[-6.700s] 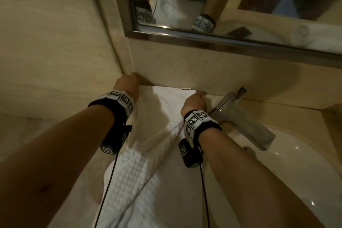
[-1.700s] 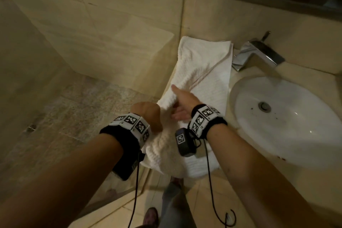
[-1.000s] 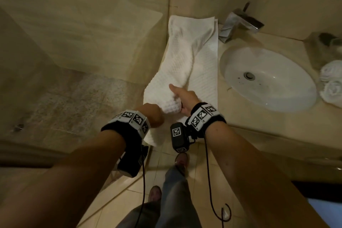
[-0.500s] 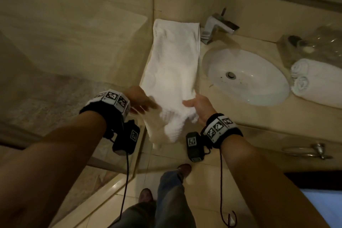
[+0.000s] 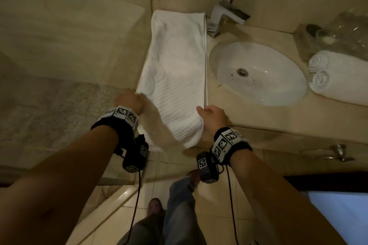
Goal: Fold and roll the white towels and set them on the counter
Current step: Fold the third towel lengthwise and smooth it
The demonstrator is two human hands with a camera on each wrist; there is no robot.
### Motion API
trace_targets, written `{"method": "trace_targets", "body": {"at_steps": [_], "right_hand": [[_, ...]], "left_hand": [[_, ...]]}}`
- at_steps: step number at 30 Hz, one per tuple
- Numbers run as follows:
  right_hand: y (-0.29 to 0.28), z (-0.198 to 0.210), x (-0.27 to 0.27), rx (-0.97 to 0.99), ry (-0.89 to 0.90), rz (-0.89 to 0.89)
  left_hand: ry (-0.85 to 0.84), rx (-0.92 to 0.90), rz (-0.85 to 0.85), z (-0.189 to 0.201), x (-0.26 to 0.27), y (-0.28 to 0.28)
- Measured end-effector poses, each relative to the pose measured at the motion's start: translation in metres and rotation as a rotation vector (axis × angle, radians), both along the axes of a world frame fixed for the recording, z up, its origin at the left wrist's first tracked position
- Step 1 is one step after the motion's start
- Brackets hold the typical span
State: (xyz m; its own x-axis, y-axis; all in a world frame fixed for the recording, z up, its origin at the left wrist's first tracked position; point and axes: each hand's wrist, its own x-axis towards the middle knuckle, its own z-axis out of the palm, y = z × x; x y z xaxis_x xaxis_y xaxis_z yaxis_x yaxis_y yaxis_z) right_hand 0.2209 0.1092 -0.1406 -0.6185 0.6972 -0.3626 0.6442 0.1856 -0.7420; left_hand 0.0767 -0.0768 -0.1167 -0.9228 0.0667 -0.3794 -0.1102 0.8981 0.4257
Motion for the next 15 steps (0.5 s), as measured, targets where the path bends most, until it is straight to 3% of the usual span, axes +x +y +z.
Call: {"method": "trace_targets", "body": {"at_steps": [4,8,11,15], "right_hand": [[0.003,0.0,-0.001,-0.014,0.018,-0.093],[-0.002,-0.005,0.0,-0.003,0.028,-0.187],[-0.01,-0.01,-0.004,0.107,-0.04,-0.119],[-0.013,-0.007,-0.01,0.125,-0.078,-0.124]], "left_hand": [[-0.047,0.128,0.095,-0.003,-0.01,0.001],[-0.099,0.108,-0.024,-0.004,-0.016,0.001],[-0.009,0.087,-0.087,-0.007,-0.018,-0.001],[0.109,0.206,0.009,-0.007,-0.018,0.001]]}}
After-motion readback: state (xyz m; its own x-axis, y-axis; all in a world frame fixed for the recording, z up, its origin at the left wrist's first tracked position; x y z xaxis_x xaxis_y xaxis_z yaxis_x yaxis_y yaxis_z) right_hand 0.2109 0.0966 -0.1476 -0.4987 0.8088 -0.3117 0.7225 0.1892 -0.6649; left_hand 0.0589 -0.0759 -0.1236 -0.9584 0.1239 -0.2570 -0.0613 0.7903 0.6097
